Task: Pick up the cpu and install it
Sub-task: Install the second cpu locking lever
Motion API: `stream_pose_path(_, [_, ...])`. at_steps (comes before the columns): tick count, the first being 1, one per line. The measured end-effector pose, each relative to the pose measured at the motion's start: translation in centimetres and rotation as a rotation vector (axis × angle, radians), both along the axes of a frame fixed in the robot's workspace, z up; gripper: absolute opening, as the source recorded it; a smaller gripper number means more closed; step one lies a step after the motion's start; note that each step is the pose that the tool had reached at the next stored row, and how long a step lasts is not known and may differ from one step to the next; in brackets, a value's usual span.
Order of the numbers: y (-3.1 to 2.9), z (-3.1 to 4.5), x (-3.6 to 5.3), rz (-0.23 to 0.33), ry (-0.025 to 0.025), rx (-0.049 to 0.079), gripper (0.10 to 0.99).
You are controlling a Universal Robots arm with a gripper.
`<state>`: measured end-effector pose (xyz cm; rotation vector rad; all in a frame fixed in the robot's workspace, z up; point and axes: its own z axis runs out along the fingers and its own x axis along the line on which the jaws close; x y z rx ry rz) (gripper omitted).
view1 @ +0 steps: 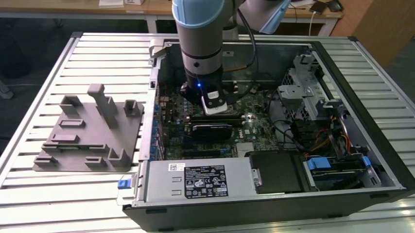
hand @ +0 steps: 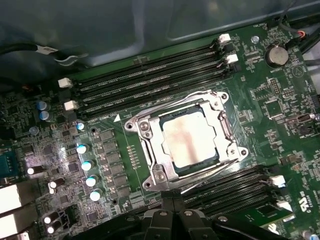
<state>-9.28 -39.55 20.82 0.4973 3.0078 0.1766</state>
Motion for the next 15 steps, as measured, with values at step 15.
stream_pose_path(15, [-1.07,-0.52,-0.35,0.0,-0.0001,0.078,0.106])
